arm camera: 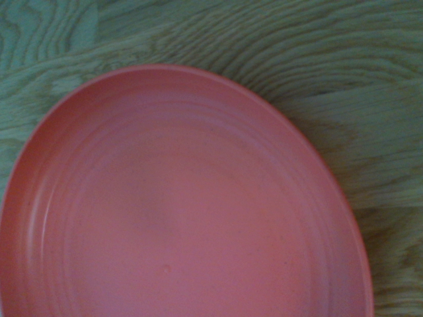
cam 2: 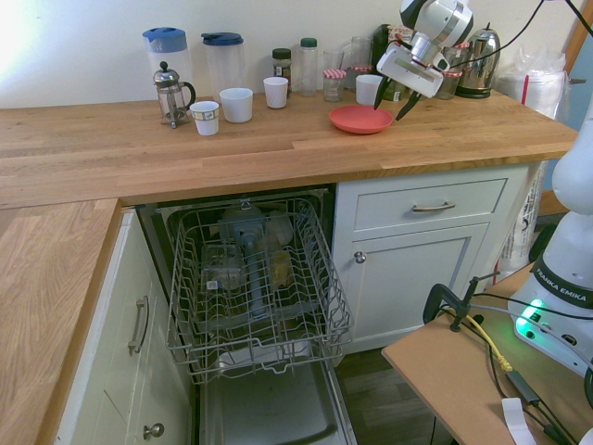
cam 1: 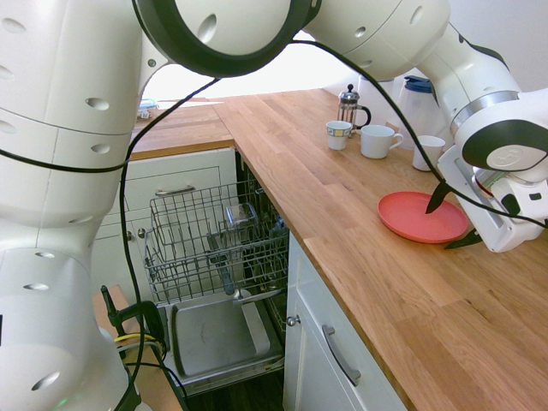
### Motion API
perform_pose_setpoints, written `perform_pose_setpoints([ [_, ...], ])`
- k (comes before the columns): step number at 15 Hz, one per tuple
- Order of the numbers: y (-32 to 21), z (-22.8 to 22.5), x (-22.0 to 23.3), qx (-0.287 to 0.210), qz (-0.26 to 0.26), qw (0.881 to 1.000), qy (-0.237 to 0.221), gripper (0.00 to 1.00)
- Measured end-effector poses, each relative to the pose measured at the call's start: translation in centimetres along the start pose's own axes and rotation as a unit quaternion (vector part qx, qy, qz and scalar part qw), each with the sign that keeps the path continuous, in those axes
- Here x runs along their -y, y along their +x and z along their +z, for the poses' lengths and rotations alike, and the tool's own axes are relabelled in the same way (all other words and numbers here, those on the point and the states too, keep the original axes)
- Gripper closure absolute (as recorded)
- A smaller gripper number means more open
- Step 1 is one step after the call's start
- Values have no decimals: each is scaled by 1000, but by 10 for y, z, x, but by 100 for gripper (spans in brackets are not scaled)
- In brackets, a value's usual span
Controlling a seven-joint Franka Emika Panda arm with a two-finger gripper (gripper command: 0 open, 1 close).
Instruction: Put the plate in the dishwasher
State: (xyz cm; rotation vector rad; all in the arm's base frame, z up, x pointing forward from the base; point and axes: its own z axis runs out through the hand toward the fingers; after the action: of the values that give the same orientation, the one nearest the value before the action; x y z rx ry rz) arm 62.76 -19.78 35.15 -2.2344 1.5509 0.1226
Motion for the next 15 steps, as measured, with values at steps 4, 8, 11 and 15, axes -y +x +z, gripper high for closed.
perform_pose_setpoints([
  [4,-1,7,2,5,-2,1000,-2,100],
  [8,-1,12,2,8,-3,1000,-2,100],
  [11,0,17,1,13,-1,1000,-1,100],
  [15,3,26,-1,21,-2,1000,1,100],
])
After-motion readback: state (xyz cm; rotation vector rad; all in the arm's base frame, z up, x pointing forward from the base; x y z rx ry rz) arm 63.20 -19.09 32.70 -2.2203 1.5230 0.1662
